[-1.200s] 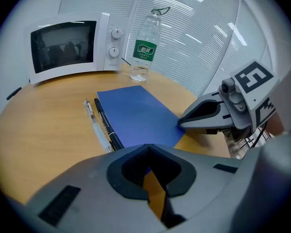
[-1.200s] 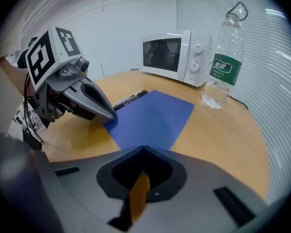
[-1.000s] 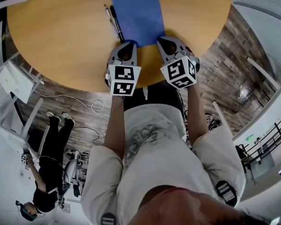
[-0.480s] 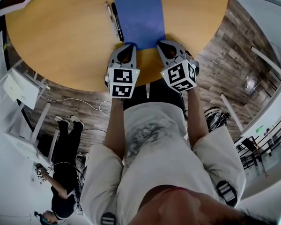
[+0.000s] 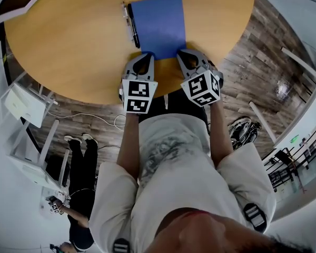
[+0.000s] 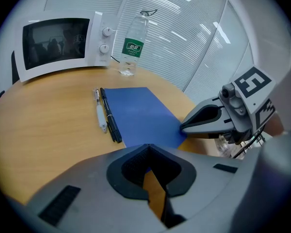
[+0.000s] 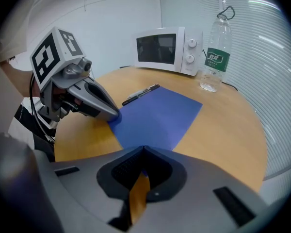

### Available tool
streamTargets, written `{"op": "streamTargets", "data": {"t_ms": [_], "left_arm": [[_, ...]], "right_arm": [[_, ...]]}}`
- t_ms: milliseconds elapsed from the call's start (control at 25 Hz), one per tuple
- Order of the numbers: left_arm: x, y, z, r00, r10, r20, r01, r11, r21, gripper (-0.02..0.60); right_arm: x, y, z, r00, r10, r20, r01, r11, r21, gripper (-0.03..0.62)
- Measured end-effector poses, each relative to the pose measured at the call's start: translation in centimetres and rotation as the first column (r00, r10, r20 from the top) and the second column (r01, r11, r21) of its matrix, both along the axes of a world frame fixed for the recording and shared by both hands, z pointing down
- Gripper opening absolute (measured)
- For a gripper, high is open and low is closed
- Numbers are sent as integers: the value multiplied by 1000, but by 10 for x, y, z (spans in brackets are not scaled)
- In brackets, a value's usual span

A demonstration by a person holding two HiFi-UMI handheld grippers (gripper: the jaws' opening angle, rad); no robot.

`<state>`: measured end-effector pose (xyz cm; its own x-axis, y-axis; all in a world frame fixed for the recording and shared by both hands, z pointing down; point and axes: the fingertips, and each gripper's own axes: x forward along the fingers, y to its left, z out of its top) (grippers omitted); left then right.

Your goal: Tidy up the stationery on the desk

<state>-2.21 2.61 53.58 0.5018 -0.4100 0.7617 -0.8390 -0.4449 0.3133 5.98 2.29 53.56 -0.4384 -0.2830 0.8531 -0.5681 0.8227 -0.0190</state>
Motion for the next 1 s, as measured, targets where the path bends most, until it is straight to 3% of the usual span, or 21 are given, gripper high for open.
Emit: {"op": "streamTargets", "data": {"t_ms": [240,520,800,1000], "left_arm": [[1,-1,-3,1000,21,-18,-21,999,24,9],[-22,-25,-23,999,-54,-2,54,991,123,9],[-56,-60,-16,991,-130,42,122,980,155,10],[-54,-73,-12,990,-137,41,130,982,140,15]], "right_arm": [[0,-4,-3,999,38,-13,-37,999,21,63],[-17,-30,-30,978,151,142,-163,984,77,64],[-64,-50,-34,969,118,217,-136,988,71,65],[-81,-59,-30,969,97,227,-117,990,74,66]]}}
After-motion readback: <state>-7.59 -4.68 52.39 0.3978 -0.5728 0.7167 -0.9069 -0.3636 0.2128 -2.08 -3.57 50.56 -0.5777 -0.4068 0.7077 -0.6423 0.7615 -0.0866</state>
